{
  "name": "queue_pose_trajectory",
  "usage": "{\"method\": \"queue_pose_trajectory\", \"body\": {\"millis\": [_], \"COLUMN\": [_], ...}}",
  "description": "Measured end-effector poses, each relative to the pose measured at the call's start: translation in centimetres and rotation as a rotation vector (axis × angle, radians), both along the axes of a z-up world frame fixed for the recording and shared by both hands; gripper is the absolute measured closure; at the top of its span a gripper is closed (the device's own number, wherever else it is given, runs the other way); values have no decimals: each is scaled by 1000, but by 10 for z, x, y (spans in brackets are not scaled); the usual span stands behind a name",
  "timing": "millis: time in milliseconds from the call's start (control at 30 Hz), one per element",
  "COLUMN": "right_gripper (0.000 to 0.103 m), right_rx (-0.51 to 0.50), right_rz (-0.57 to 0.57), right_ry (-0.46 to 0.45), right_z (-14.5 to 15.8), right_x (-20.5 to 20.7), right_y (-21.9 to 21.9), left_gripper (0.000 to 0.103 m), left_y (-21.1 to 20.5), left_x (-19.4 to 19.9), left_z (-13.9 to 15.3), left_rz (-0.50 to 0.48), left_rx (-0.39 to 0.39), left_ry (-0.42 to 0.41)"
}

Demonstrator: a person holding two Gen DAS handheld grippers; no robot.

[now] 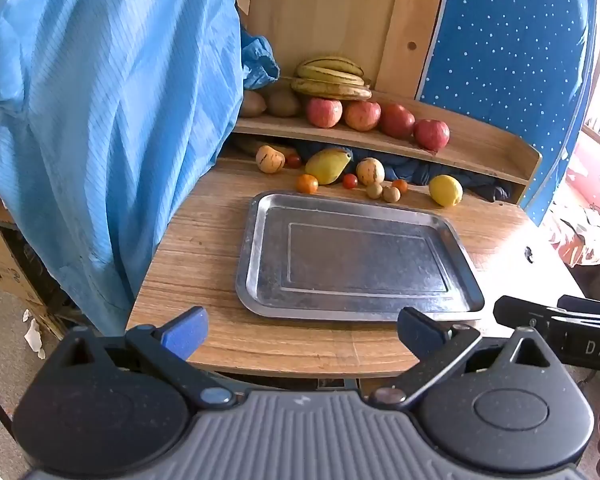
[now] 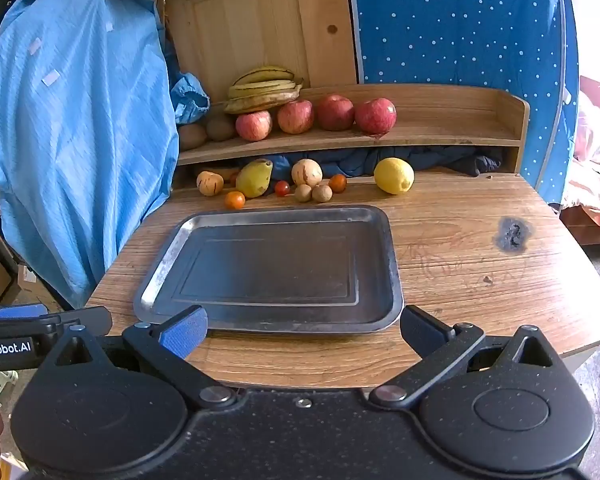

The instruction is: Organize fruits

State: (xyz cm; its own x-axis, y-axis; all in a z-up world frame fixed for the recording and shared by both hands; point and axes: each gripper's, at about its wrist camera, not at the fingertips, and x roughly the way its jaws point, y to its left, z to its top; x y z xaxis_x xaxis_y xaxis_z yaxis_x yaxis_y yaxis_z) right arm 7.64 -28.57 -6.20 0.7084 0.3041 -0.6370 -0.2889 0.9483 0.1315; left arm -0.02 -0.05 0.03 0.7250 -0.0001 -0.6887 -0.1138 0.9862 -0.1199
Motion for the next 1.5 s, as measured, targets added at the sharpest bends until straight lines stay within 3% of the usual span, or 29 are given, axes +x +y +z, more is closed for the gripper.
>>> {"method": "queue_pose_trajectory", "body": {"millis": [1500], "right_gripper": [1], "right_rx": [-14], "right_rz": [-21], "right_ry": [87], "right_z": [-19], "right_x": [23], "right_y": [-4], "left_gripper": [1], "left_y": [-13], "left_x": [26], "left_z": [-21], "left_rz": [1], "left_rx": [-14], "left_ry": [91]}}
